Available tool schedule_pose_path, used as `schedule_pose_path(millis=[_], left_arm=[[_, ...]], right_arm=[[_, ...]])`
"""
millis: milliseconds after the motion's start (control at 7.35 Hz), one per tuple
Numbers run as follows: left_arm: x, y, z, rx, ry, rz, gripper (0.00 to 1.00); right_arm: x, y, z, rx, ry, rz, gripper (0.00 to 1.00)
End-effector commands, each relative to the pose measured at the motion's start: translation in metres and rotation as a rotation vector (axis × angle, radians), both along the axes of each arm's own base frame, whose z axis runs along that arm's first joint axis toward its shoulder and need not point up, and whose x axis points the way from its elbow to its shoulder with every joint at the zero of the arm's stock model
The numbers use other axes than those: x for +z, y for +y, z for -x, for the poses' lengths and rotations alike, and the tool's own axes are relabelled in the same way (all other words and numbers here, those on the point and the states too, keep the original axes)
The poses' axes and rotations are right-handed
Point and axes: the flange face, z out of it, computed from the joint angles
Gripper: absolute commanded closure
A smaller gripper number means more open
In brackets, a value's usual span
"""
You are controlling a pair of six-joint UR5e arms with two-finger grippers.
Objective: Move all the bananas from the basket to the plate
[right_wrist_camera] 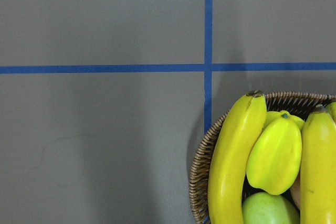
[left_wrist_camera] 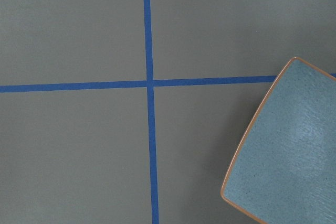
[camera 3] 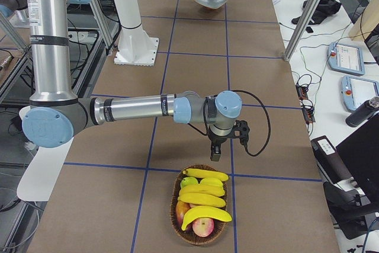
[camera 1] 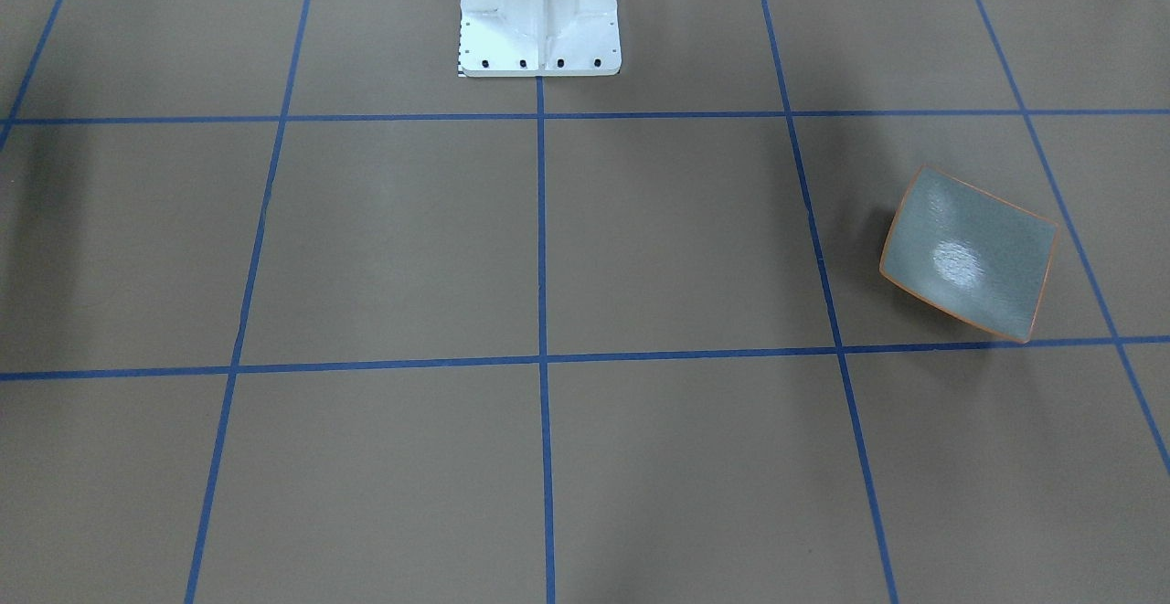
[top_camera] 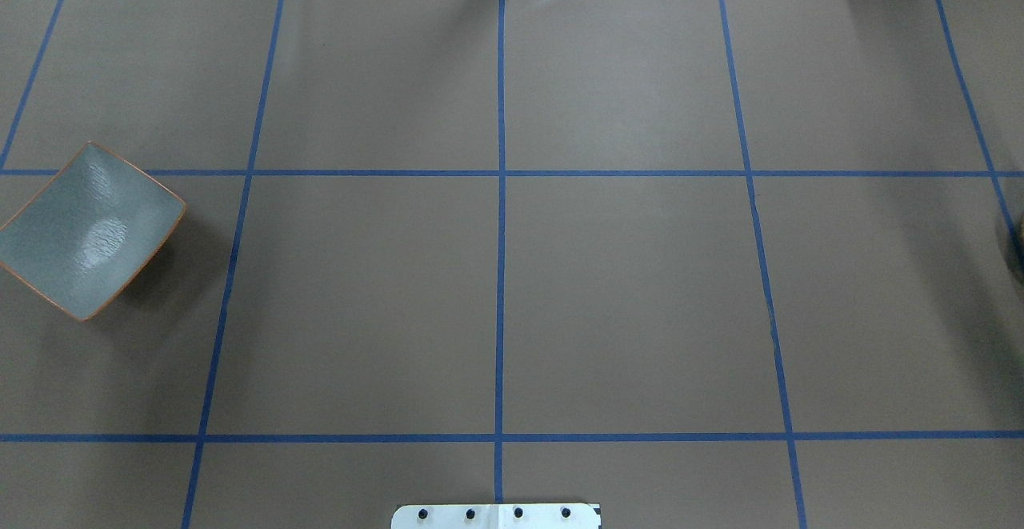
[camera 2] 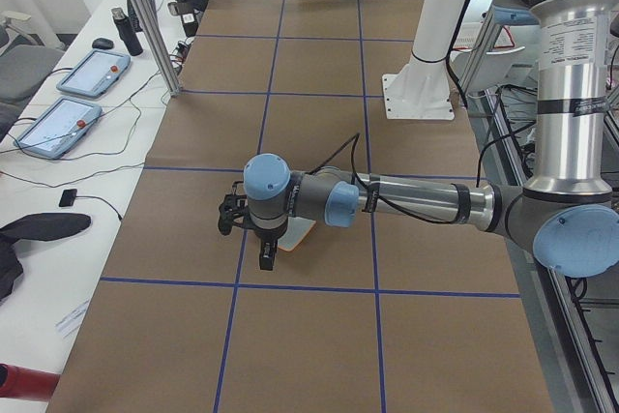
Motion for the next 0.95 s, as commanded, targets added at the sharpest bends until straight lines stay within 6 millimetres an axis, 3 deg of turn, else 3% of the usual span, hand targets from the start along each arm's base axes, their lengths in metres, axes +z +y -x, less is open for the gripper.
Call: schedule_pose_path(millis=[0,272,817], left_arm=[[-0.009,0.006,0.012,-0.019,-0.002,-0.004,0.0],[-0.014,0.029,0.014,-0.025,-0.004,-0.011,0.0],[-0.02,0.03,0.01,-0.028,0.012,-0.009,0.0]], right_arm=[[-0.002,0.001,0.0,0.001,-0.004,-0.003,0.0],[-0.003,0.0,0.0,0.0,-0.004,-0.006,0.0],[-0.007,-0.003,0.002,-0.002,-0.014,-0.012,0.0]])
